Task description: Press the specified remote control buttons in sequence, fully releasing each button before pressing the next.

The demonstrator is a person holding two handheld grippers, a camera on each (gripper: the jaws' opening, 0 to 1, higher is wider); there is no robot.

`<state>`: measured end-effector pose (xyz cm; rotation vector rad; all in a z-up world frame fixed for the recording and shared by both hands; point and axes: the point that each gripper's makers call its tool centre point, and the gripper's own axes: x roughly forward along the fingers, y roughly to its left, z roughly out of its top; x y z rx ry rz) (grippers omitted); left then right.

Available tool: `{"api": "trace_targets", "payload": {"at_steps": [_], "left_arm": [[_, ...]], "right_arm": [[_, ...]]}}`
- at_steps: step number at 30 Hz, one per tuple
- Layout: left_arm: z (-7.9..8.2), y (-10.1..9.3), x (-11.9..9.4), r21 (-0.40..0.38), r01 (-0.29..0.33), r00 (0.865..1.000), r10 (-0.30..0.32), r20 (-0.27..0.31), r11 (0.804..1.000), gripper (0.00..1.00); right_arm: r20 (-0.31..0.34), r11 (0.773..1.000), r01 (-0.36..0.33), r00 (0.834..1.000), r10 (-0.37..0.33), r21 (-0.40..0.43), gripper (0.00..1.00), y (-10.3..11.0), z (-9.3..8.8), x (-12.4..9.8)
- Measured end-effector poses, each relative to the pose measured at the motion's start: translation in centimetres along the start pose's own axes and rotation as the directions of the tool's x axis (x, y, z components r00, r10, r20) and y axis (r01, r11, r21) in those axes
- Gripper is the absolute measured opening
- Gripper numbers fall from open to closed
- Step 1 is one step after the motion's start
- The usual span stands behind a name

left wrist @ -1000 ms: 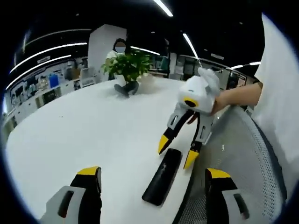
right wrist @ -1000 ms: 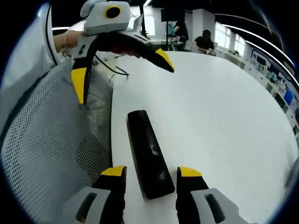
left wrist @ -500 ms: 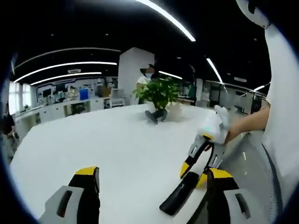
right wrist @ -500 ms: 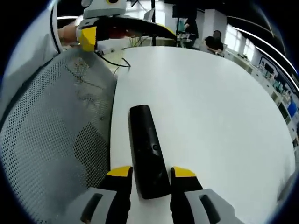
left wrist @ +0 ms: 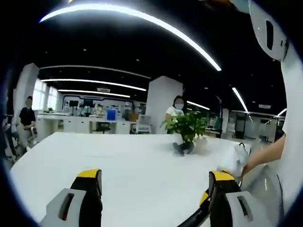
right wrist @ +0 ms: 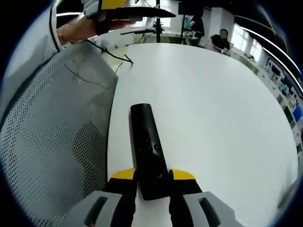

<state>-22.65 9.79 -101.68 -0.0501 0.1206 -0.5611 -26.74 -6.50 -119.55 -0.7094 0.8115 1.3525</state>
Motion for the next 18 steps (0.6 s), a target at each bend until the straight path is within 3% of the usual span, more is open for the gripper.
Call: {"api": "trace_targets", "payload": {"at_steps": [18], "left_arm": [[1.6,0.2,-0.4,-0.053,-0.015,0.999,0.017,0.031,0.998,0.98]], "right_arm": [[-0.012,1.0,0.019,1.0,-0.019,0.015,0.23,-3.7,0.8,0.5]]}}
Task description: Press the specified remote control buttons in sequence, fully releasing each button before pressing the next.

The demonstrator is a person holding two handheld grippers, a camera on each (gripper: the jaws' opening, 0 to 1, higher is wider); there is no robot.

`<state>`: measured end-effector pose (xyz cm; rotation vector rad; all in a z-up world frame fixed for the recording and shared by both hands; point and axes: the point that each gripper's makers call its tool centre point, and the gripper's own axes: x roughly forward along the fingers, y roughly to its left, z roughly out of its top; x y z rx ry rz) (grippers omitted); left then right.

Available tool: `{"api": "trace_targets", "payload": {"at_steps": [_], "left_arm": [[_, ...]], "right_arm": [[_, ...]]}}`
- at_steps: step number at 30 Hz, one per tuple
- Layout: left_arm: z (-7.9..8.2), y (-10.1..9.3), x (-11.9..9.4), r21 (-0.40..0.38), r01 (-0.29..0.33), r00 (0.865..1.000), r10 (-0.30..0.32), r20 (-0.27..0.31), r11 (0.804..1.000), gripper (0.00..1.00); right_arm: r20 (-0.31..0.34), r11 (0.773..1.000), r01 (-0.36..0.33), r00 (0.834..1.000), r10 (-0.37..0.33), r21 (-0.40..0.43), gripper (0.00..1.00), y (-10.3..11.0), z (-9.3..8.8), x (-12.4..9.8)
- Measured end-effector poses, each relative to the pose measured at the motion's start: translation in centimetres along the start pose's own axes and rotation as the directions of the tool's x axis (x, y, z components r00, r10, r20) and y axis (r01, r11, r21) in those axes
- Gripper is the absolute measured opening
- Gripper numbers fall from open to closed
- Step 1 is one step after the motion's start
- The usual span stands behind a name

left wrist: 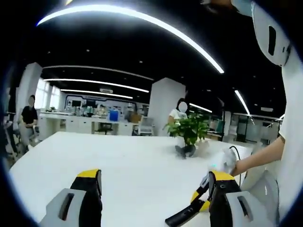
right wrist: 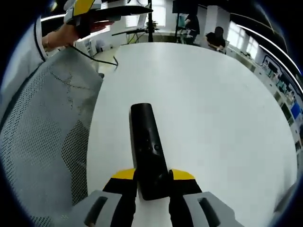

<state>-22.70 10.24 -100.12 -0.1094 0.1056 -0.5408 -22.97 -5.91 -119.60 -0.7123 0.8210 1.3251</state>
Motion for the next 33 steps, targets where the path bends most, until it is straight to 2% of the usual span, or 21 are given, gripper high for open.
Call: {"api": "trace_targets", "payload": {"at_steps": [15,33], "left_arm": [[-0.2,0.3,-0.3,0.004,-0.01,0.999,0.01,-0.03,1.0,0.98],[-0.2,0.1,-0.6,0.006,-0.007,1.0,0.007,-0.023,1.0,0.98]], "right_arm": [[-0.01,1.0,0.017,1.0,-0.017,-0.015,0.23,-2.8,0.5,0.2],[-0.013,1.0,0.028,1.0,-0.028,-0.005,0.25,-7.2,1.0,0.4]]}}
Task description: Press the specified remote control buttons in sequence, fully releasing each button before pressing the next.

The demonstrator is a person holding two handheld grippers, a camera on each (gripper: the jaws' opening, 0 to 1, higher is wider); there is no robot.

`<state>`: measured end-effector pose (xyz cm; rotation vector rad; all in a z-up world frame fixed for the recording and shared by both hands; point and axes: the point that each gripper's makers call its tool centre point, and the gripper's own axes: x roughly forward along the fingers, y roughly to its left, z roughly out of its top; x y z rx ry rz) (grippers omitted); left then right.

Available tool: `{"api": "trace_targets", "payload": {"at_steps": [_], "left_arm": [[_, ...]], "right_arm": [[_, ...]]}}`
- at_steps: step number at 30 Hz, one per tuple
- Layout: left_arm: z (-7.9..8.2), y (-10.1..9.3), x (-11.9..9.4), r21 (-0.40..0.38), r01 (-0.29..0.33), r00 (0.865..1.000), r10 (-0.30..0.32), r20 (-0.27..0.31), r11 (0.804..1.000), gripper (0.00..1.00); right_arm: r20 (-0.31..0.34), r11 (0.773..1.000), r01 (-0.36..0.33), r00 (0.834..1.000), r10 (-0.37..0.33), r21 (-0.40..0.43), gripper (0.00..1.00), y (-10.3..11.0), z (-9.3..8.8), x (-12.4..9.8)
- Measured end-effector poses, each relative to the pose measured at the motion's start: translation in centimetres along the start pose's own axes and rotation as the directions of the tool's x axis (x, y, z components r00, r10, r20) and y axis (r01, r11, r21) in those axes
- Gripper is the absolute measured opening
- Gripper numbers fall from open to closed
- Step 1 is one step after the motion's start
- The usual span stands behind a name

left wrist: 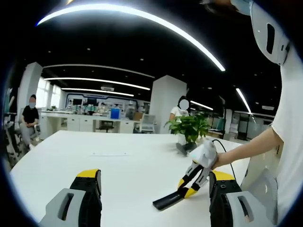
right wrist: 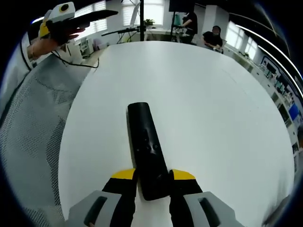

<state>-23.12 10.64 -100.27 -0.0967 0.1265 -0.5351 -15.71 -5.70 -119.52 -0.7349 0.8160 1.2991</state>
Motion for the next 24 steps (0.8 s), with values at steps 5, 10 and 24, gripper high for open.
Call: {"api": "trace_targets", "payload": {"at_steps": [5,10,24], "left_arm": [[0.4,-0.3,-0.3,-0.031,0.029,0.999,-0.028,0.033,0.999,0.99],[0.3,0.3,-0.6,-0.044,0.015,0.999,-0.013,0.049,0.999,0.99],[0.1,0.2,-0.7,-0.034,0.015,0.999,-0.013,0.047,0.999,0.99]], "right_arm": [[0.003,1.0,-0.002,1.0,0.002,0.003,0.25,-1.7,0.1,0.1],[0.0,1.0,0.013,1.0,-0.013,0.028,0.25,-3.3,0.2,0.2],[0.036,0.991,0.1,0.994,-0.103,0.085,0.25,-7.1,1.2,0.4]]}}
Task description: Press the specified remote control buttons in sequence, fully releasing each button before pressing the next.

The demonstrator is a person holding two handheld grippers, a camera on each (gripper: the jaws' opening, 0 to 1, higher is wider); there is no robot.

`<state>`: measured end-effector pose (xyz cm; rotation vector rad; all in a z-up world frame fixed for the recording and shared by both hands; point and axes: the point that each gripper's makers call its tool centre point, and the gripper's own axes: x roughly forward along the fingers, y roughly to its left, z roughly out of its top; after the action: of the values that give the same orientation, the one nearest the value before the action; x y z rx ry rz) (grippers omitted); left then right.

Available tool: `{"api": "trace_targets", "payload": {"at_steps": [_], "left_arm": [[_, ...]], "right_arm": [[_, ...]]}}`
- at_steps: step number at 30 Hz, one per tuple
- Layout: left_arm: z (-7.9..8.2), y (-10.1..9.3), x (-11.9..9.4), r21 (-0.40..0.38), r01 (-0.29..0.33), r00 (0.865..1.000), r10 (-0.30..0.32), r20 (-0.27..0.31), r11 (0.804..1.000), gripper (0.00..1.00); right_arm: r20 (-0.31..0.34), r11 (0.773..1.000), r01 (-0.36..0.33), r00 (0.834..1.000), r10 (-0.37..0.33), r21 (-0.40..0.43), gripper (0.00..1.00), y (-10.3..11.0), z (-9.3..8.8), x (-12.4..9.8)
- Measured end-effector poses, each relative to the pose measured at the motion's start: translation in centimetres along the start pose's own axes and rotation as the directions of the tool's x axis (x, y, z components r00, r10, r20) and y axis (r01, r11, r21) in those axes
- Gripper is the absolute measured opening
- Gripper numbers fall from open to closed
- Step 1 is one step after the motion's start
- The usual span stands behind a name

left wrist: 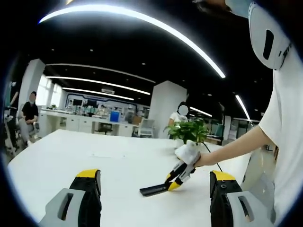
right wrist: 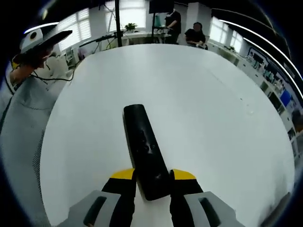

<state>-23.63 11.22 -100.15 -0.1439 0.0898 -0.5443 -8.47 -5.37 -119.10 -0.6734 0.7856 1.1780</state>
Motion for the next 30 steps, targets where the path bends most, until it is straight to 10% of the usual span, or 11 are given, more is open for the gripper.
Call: {"api": "trace_targets", "payload": {"at_steps": [9,16,23,30], "left_arm": [[-0.1,-0.2,0.1,-0.001,0.0,1.0,0.0,-0.005,1.0,0.99],[-0.1,-0.3,0.1,-0.01,0.002,1.0,-0.002,-0.003,1.0,0.99],[-0.4,-0.3,0.1,-0.013,0.001,1.0,-0.001,-0.018,1.0,0.99],[-0.6,-0.3,0.3,-0.025,0.005,1.0,-0.005,-0.026,1.0,0.99]], "right_arm": [[0.034,0.994,0.037,0.999,-0.041,0.106,0.27,-1.4,0.5,0.4],[0.138,0.967,0.1,0.981,-0.135,0.236,0.56,-1.8,0.9,-0.2],[0.397,0.864,0.028,0.88,-0.259,0.503,0.82,-1.4,2.3,-2.9],[0.46,0.866,0.091,0.817,-0.347,0.492,0.91,0.5,2.2,-6.2]]}}
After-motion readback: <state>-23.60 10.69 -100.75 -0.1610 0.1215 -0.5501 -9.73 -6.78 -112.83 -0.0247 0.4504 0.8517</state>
